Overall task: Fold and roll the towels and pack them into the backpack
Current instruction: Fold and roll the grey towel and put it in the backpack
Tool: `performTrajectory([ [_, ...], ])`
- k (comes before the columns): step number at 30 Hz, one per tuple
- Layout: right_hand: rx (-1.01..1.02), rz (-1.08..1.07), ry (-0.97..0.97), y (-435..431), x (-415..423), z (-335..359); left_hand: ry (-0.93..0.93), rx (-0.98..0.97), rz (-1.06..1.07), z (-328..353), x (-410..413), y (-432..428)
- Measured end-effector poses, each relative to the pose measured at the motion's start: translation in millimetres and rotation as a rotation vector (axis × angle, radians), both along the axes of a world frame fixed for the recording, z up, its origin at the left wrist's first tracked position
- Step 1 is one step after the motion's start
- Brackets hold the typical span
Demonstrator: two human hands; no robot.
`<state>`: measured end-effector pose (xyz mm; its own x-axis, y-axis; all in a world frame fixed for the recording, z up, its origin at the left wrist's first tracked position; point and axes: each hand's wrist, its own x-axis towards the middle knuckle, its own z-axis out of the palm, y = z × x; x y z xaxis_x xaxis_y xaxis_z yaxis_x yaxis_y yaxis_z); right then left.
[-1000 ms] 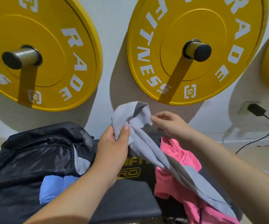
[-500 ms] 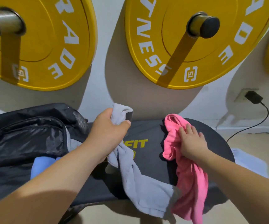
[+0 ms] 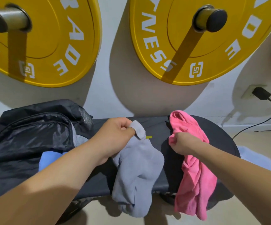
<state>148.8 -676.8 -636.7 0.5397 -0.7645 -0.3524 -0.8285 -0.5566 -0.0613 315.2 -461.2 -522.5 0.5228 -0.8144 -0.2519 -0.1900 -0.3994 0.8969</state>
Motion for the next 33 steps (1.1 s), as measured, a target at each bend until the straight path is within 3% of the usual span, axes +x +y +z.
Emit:
performTrajectory([
  [2, 0.085, 0.03, -0.14, 7.1, 4.5, 20.9, -0.034, 0.008, -0.001, 0.8, -0.6, 4.9],
  [5, 0.675, 0.115, -0.449, 38.9, 20.4, 77.0, -0.046, -0.016, -0.012, 9.4, -2.6, 11.8],
  [7, 0.872, 0.258, -0.525, 64.1, 31.8, 116.9, -0.053, -0.047, -0.03, 20.7, -6.3, 19.2],
  [11, 0.649, 0.427, -0.704, 116.0, 43.7, 177.2, -0.035, -0.165, -0.012, 44.6, -19.2, 45.4],
  [14, 0.348, 0.546, -0.673, 144.9, 33.5, 202.8, -0.046, -0.233, 0.011, 54.9, -23.0, 65.0],
  [17, 0.1, 0.498, -0.636, 159.5, 18.0, 221.3, -0.023, -0.277, -0.008, 62.8, -23.5, 79.8],
  [20, 0.15, 0.243, -0.741, 167.5, 8.2, 224.0, 0.075, -0.238, -0.105, 59.6, -20.2, 89.5],
  [26, 0.403, -0.576, -1.281, 158.9, 6.8, 236.6, -0.052, 0.048, -0.368, 42.6, -2.6, 107.7],
  [29, 0.204, -0.658, -1.27, 147.1, -5.8, 219.0, -0.054, 0.167, -0.364, 34.6, 16.2, 116.6],
  [33, 0.197, -0.417, -1.007, 145.5, -19.3, 165.7, -0.124, 0.15, -0.272, 28.4, 27.7, 114.0],
])
